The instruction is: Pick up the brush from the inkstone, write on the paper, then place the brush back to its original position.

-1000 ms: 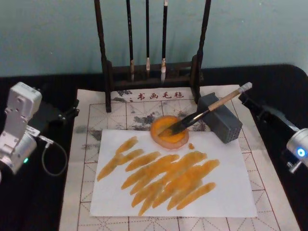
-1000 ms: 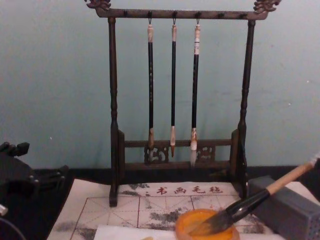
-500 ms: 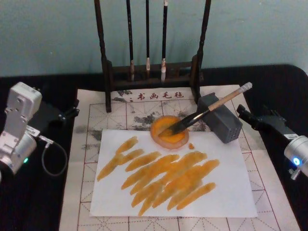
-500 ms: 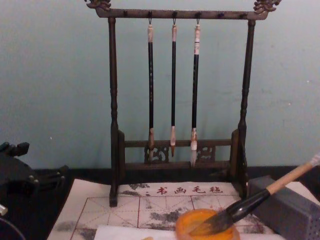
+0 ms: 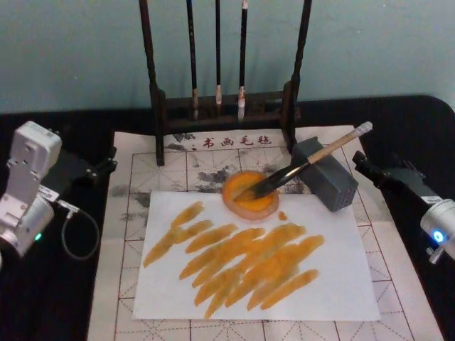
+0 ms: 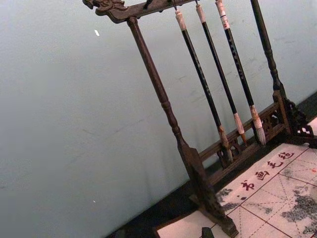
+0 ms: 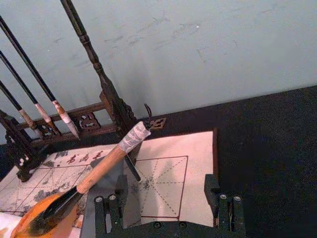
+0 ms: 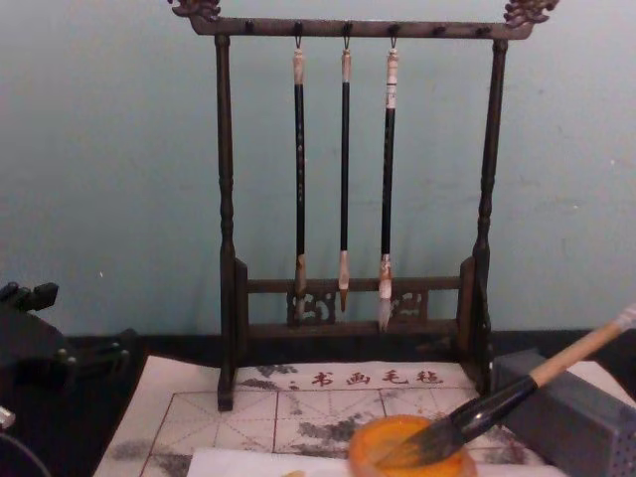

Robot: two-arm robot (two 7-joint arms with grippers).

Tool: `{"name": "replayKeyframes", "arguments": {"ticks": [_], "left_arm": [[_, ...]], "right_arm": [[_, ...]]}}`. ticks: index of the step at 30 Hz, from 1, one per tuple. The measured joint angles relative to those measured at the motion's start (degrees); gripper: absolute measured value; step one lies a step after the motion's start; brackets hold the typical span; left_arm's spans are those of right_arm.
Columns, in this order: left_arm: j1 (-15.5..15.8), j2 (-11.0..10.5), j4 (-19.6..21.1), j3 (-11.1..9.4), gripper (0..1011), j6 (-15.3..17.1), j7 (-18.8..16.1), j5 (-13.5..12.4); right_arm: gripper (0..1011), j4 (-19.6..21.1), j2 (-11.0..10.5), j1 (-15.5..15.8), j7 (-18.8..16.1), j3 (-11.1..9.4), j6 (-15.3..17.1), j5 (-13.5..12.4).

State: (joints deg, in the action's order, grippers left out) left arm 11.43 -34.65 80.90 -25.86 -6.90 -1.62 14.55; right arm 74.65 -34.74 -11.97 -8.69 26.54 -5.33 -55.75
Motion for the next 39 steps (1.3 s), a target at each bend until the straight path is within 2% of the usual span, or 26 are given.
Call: {"name": "replayKeyframes", "arguments": {"ticks": [39], "left_arm": [[0.0,0.0,0.0,0.0,1001,0.0,0.0,0.0]], "right_arm": [[1000,0.05,-0.18,-0.08,-0.04,0.22,0.09,0.01]]}}
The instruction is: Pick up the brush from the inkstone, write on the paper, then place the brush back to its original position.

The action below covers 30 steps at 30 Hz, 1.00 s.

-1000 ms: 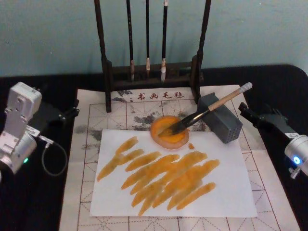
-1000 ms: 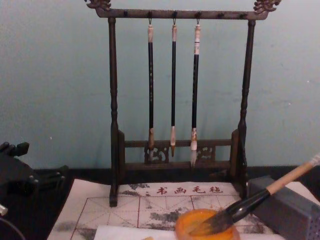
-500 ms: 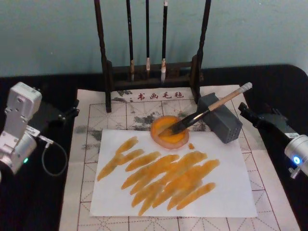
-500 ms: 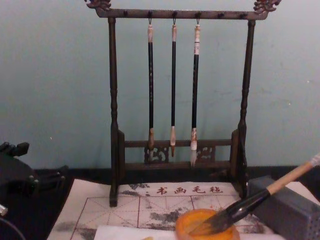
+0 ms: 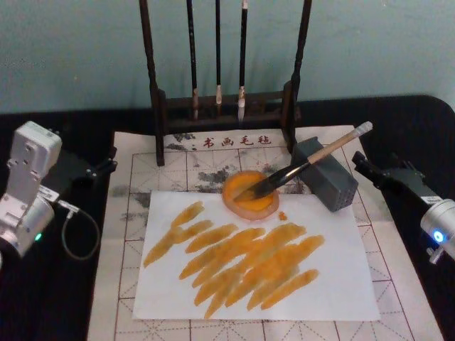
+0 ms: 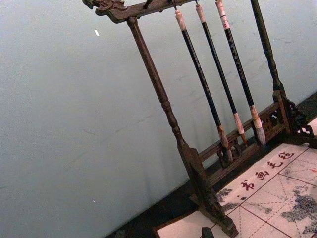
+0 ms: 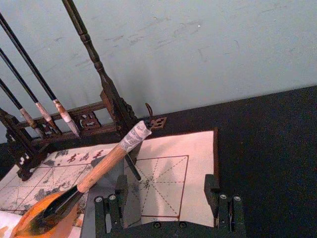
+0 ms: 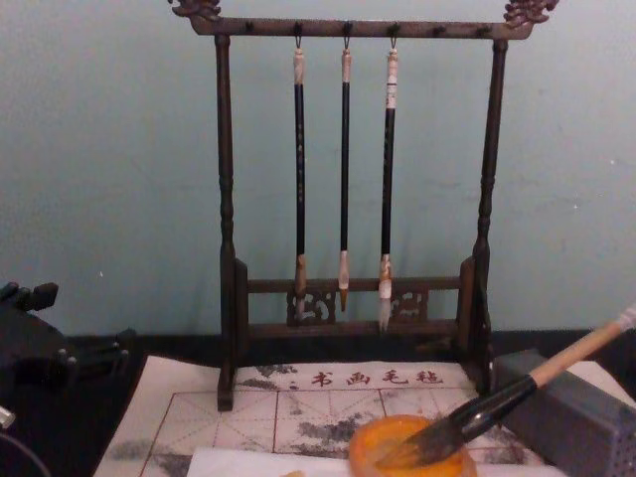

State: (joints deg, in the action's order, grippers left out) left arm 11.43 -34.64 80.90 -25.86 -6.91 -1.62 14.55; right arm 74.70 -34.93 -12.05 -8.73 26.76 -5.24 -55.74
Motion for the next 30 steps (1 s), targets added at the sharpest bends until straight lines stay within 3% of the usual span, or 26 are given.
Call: {"name": "replayKeyframes", "arguments": {"ticks": [30], "left_arm": [[0.0,0.0,0.0,0.0,1001,0.0,0.0,0.0]], "right_arm": [[1000,0.0,0.0,0.0,0.0,0.0,0.0,0.0]]}}
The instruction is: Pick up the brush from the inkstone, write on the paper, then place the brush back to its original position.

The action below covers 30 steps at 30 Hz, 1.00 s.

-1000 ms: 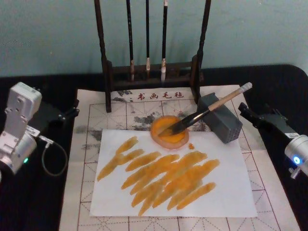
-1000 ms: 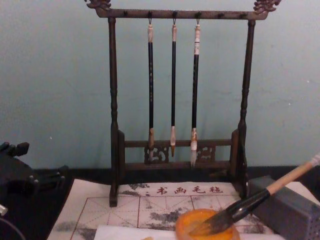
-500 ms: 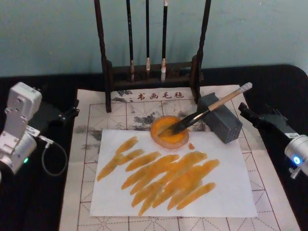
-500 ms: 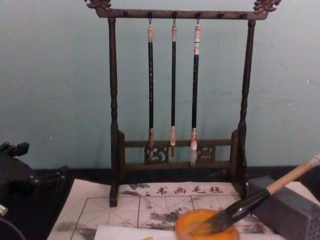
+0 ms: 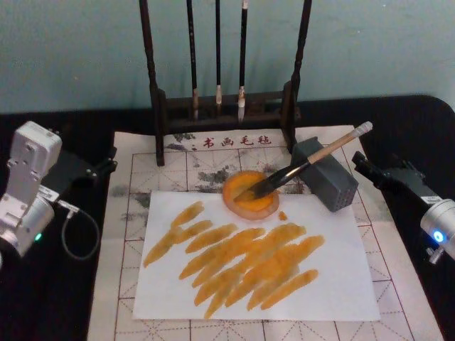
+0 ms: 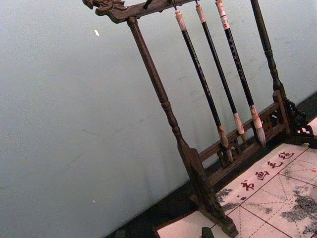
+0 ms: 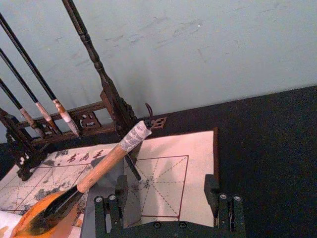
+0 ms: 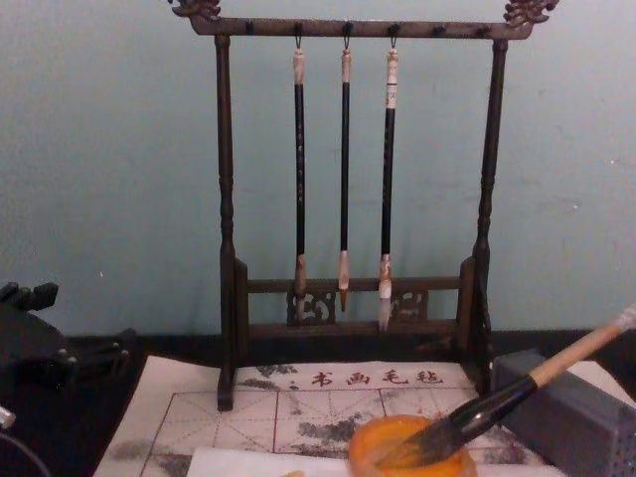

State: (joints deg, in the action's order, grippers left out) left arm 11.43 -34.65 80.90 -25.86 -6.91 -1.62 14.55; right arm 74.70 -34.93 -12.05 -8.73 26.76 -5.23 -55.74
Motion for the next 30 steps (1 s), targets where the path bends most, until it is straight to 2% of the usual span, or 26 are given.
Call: {"name": "replayKeyframes", "arguments": {"ticks": [30], "left_arm": [[0.0,0.0,0.0,0.0,1001,0.0,0.0,0.0]], "right_arm": [[1000,0.0,0.0,0.0,0.0,0.0,0.0,0.0]]}}
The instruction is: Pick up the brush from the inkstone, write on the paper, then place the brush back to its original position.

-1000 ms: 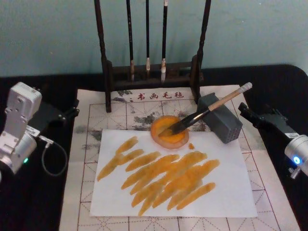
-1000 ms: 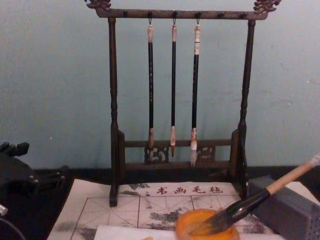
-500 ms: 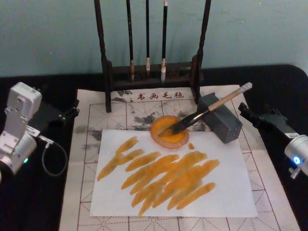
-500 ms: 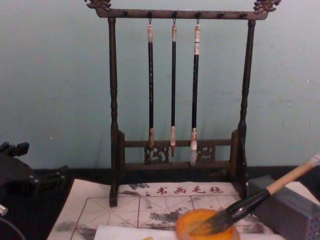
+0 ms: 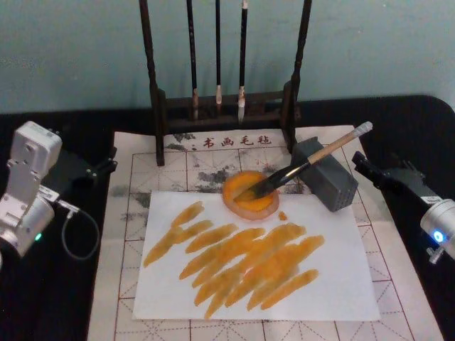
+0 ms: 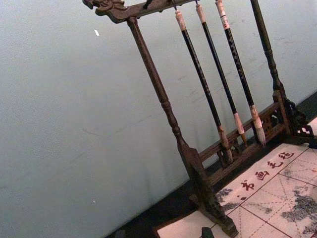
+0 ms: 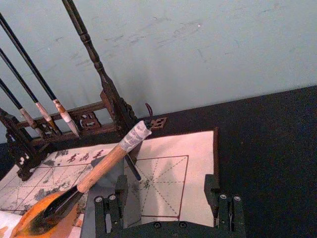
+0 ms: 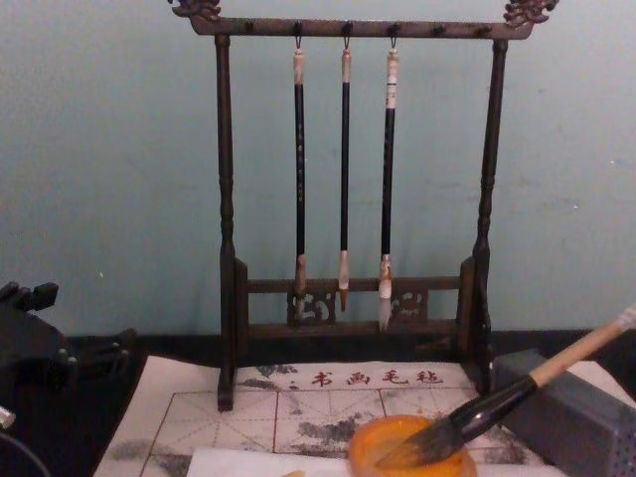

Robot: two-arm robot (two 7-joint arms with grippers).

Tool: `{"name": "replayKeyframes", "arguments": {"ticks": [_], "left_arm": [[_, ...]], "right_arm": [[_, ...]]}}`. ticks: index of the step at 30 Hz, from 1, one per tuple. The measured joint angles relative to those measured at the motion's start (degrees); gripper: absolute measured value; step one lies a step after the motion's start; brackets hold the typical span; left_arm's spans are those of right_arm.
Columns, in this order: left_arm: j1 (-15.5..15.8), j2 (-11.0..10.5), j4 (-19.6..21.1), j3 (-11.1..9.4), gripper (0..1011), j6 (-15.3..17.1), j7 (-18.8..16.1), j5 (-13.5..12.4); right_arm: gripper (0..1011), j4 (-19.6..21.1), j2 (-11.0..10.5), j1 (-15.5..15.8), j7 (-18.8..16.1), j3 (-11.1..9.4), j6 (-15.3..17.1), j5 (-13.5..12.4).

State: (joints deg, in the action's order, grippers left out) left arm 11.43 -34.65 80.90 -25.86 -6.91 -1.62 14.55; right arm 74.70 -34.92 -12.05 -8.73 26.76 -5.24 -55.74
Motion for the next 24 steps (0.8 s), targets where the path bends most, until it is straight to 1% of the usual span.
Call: {"name": "replayKeyframes", "arguments": {"ticks": [24], "left_arm": [[0.0,0.0,0.0,0.0,1001,0.0,0.0,0.0]], "right_arm": [[1000,0.0,0.0,0.0,0.0,0.0,0.0,0.0]]}}
